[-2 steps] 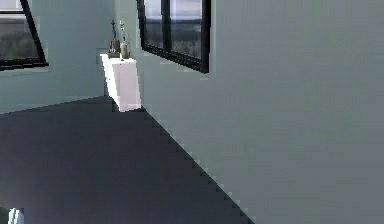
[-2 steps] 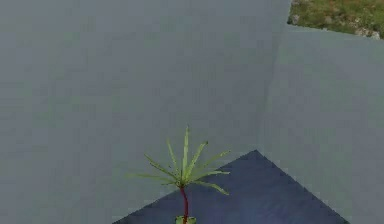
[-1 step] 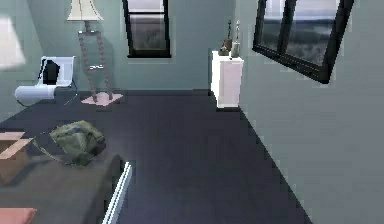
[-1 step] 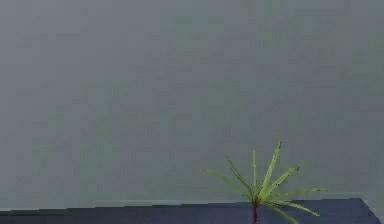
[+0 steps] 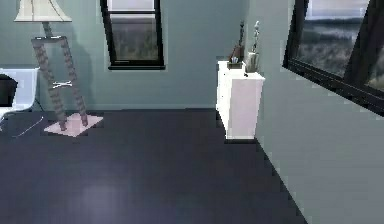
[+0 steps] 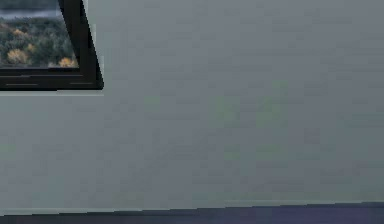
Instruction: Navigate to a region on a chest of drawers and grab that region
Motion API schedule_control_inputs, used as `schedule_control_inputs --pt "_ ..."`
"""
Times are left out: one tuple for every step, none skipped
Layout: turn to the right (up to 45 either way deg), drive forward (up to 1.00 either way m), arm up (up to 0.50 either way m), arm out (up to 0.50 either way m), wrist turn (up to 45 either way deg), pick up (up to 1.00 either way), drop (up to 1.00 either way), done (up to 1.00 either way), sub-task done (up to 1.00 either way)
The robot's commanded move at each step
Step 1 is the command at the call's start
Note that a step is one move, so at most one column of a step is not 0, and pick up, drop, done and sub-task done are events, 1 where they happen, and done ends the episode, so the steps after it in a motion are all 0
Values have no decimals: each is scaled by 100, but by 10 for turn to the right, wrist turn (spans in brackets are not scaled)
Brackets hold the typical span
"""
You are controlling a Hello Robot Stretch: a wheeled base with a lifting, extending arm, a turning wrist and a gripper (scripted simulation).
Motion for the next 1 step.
schedule_control_inputs --pt "0 100 0 0 0 0 0 0 0"
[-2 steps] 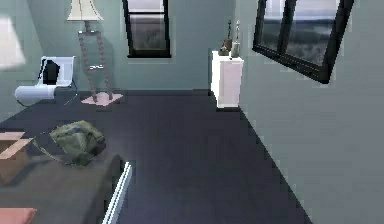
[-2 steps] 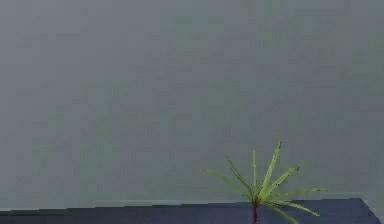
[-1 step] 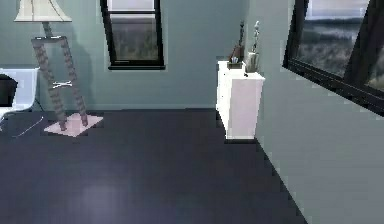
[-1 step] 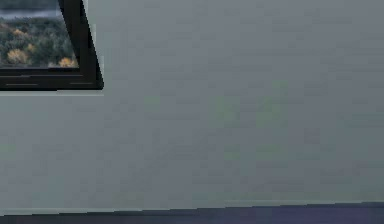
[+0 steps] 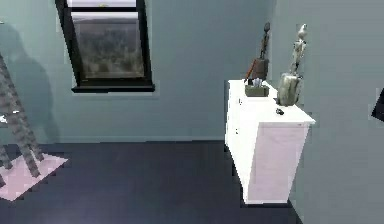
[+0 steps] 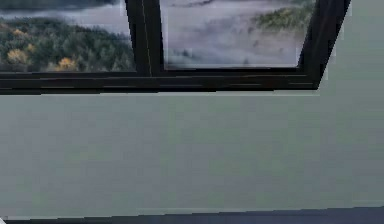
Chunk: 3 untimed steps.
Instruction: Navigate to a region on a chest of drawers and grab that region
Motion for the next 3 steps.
schedule_control_inputs --pt "-60 0 0 0 0 0 0 0 0" --pt "-30 0 0 0 0 0 0 0 0" --pt "0 55 0 0 0 0 0 0 0"
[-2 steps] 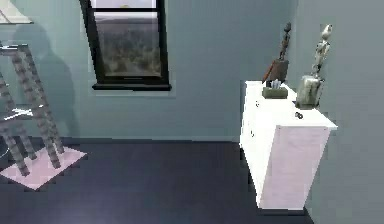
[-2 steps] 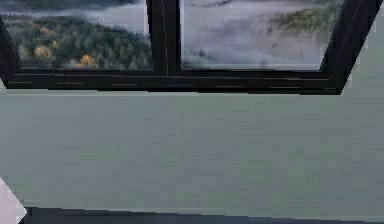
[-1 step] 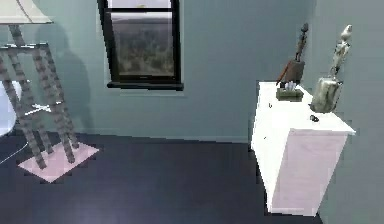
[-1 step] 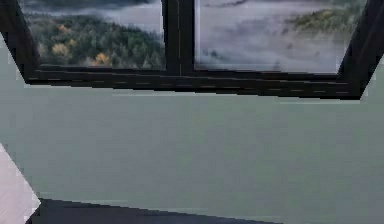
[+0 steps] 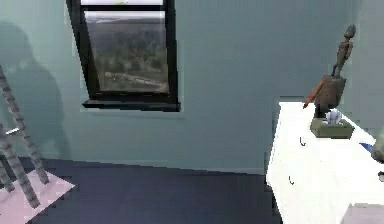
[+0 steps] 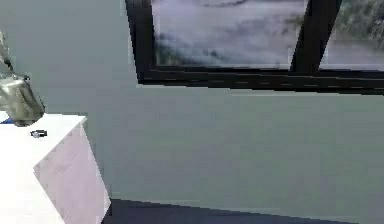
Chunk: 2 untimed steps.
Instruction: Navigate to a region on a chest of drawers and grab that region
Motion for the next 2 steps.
schedule_control_inputs --pt "-360 0 0 0 0 0 0 0 0" --pt "0 20 0 0 0 0 0 0 0"
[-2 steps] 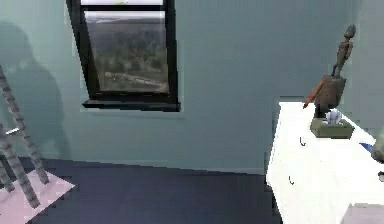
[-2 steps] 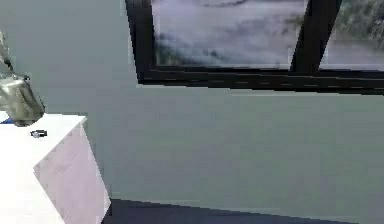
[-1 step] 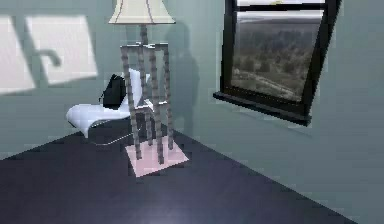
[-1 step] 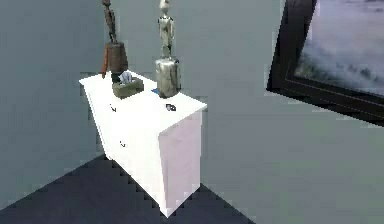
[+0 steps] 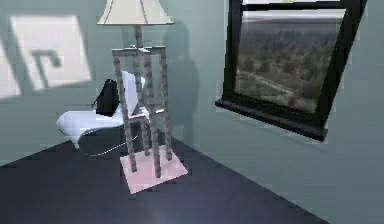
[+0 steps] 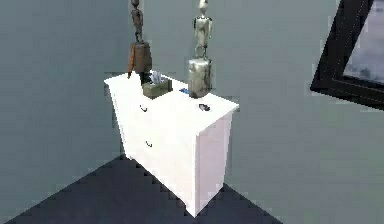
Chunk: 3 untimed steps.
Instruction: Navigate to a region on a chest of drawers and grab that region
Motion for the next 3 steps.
schedule_control_inputs --pt "450 0 0 0 0 0 0 0 0" --pt "0 75 0 0 0 0 0 0 0" --pt "-360 0 0 0 0 0 0 0 0"
